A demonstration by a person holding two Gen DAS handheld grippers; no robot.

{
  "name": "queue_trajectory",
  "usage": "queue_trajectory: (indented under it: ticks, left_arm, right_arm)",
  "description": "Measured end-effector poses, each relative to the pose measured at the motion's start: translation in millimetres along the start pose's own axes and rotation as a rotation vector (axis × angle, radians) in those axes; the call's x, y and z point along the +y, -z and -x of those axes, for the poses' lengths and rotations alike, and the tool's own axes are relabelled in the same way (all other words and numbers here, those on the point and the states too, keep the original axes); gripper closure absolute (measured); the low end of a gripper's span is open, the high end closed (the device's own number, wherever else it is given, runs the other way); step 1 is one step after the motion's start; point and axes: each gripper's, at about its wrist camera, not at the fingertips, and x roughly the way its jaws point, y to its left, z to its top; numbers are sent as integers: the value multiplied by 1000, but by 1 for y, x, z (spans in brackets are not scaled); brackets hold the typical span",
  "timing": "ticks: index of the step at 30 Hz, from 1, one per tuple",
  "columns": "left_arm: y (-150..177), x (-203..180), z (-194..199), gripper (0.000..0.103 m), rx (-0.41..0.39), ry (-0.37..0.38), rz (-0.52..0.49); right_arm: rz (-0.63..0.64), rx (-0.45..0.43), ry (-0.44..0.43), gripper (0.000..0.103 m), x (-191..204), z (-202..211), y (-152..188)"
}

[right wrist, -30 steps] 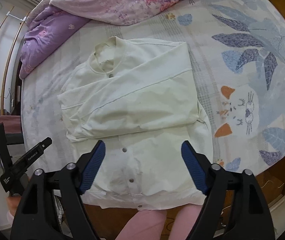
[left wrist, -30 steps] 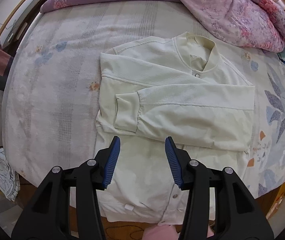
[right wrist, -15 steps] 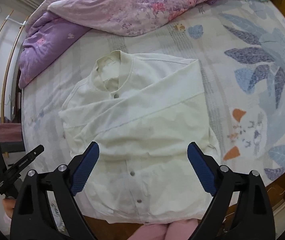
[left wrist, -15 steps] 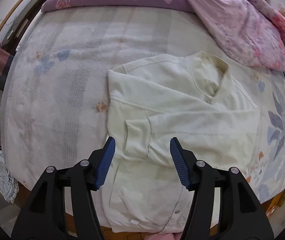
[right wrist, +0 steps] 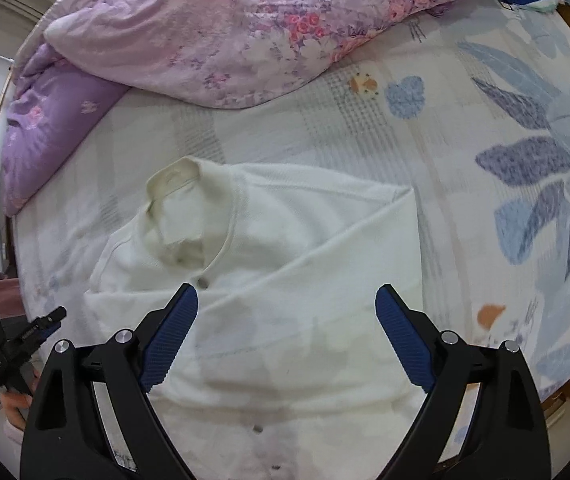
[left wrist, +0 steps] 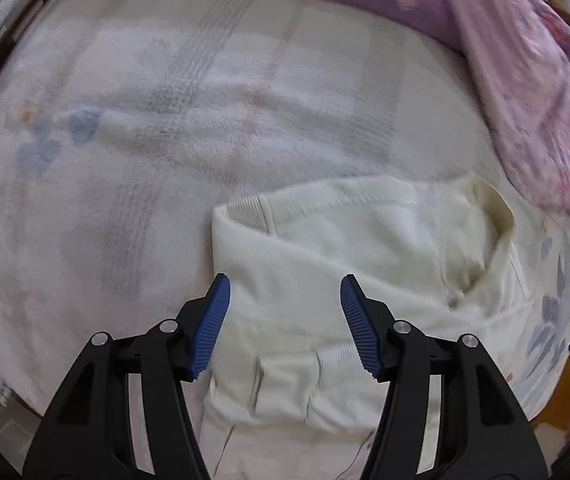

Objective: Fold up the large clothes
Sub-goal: 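Release both grippers and move them to the jacket hem, then grasp the hem corners with both grippers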

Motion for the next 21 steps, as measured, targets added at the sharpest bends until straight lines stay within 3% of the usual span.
queue_trajectory:
  ticks: [7,10,13,14,16,17,21]
  left_arm:
    - [-46,31,-78,45,145,-64,65]
    - [-49,36,-108,46,239,-26,59]
    - [-49,40,-118,47,242,-28,82]
    - [-49,41,-117,51,241,-23,97]
    - [-49,39,-114,79,232,8,98]
    - [-50,37,-111,86,225,15,94]
    - [-47,29,-99,96,186,-30,42]
  right_arm:
    - [24,42,66,16,-8,-39,-30]
    - [22,54,104,16,-18,-50,-38]
    - [-5,77,116,16,-31,-59,-45]
    - [-19,91,136,16,-37,-63,-47]
    - [-33,94,176,16,-45,-66,-51]
    - [-35,100,188,16,-49,-69,-53]
    - [-28,174,185,16,-65,-88,-64]
